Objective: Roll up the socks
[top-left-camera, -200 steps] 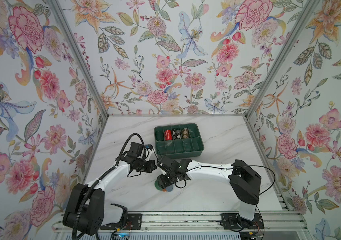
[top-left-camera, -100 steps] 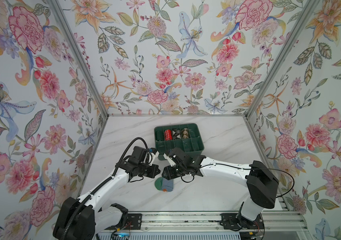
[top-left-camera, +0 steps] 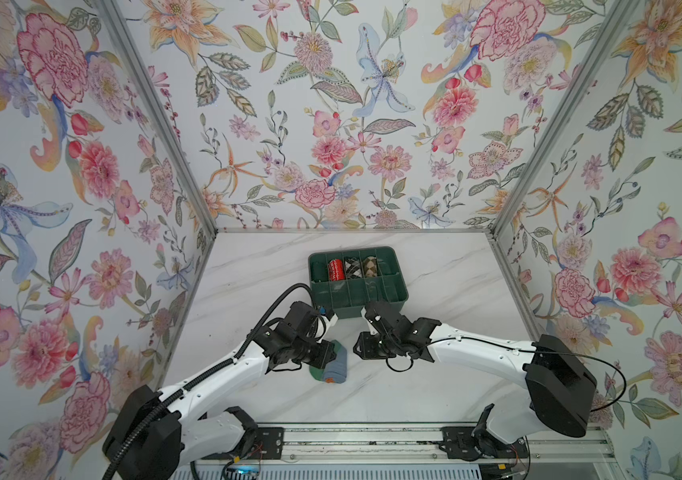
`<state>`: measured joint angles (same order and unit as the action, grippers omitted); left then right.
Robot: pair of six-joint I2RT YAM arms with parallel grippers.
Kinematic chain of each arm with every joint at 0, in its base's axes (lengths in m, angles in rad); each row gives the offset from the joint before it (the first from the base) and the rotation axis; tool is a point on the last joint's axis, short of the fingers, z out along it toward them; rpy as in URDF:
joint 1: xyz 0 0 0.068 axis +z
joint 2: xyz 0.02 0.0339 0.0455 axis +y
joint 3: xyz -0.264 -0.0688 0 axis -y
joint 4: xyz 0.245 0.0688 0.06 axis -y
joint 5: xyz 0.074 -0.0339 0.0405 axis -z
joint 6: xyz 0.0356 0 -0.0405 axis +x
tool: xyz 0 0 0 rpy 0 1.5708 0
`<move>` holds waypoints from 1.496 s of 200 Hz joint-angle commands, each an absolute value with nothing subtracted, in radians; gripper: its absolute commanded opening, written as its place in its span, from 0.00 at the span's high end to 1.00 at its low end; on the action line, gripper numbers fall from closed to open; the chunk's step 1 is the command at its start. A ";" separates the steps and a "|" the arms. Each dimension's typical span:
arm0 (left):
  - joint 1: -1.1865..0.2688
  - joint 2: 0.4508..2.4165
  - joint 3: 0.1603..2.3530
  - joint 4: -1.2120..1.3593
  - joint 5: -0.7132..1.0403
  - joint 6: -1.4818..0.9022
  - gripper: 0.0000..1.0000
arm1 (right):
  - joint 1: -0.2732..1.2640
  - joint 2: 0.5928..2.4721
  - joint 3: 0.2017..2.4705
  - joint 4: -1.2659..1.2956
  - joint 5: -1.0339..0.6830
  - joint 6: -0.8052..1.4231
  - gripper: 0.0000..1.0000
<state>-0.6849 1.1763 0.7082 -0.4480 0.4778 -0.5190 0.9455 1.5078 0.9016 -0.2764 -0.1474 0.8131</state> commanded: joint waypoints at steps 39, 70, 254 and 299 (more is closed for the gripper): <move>-0.723 1.238 0.682 -0.435 0.378 -0.530 1.00 | 0.945 1.526 0.806 -0.113 -0.234 0.935 0.65; -0.723 1.248 0.668 -0.433 0.340 -0.526 1.00 | 0.949 1.526 0.760 -0.021 -0.253 0.982 0.63; -0.724 1.325 0.608 -0.364 0.345 -0.532 1.00 | 0.977 1.555 0.723 0.045 -0.250 1.017 0.59; -0.724 1.362 0.591 -0.376 0.343 -0.526 1.00 | 0.979 1.578 0.686 0.128 -0.274 1.052 0.59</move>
